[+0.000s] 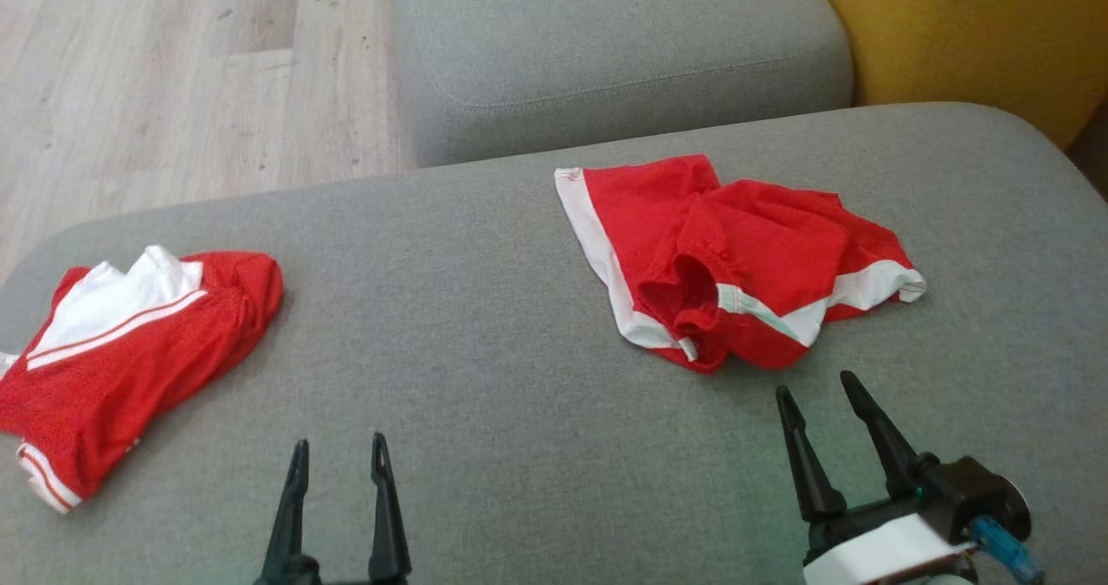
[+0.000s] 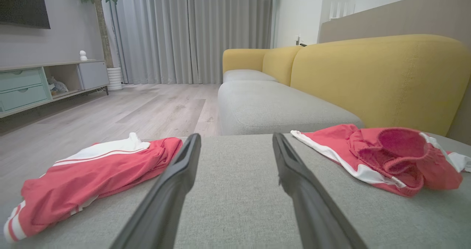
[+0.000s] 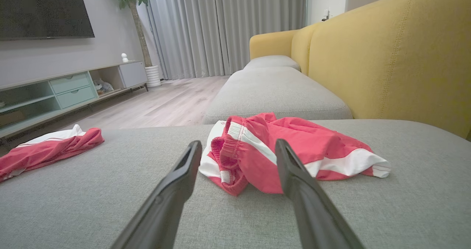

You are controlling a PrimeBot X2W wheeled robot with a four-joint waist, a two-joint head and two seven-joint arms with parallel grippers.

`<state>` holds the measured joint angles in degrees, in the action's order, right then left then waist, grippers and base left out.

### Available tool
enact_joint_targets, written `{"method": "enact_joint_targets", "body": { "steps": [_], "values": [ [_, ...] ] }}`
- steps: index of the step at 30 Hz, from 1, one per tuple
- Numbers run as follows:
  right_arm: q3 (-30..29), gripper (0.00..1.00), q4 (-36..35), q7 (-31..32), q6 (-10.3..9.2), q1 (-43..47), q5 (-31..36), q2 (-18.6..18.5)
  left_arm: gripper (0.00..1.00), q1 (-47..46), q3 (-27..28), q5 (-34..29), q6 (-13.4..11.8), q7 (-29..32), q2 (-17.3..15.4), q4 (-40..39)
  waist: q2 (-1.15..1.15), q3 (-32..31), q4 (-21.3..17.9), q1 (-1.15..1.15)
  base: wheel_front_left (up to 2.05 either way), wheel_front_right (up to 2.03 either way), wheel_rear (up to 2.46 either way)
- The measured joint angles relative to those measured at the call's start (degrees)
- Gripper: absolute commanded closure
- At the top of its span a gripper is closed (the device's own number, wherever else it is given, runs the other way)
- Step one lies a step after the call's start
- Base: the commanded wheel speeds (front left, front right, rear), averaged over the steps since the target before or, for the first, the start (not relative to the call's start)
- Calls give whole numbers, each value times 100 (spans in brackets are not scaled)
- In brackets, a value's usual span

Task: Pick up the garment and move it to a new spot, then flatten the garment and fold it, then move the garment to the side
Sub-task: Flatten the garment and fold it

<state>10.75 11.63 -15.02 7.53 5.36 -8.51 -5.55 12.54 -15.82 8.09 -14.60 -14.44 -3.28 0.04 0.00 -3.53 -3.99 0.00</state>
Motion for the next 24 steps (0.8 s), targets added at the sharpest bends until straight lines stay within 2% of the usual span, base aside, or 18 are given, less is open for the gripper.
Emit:
{"method": "enact_joint_targets", "body": {
  "steps": [24],
  "values": [
    [-157, 0, -1, 0, 0, -5, 0, -1, 0, 89, -79, -11, 102, 0, -1, 33, 0, 149, 342, 0, 0, 0, 0]
  ]
}}
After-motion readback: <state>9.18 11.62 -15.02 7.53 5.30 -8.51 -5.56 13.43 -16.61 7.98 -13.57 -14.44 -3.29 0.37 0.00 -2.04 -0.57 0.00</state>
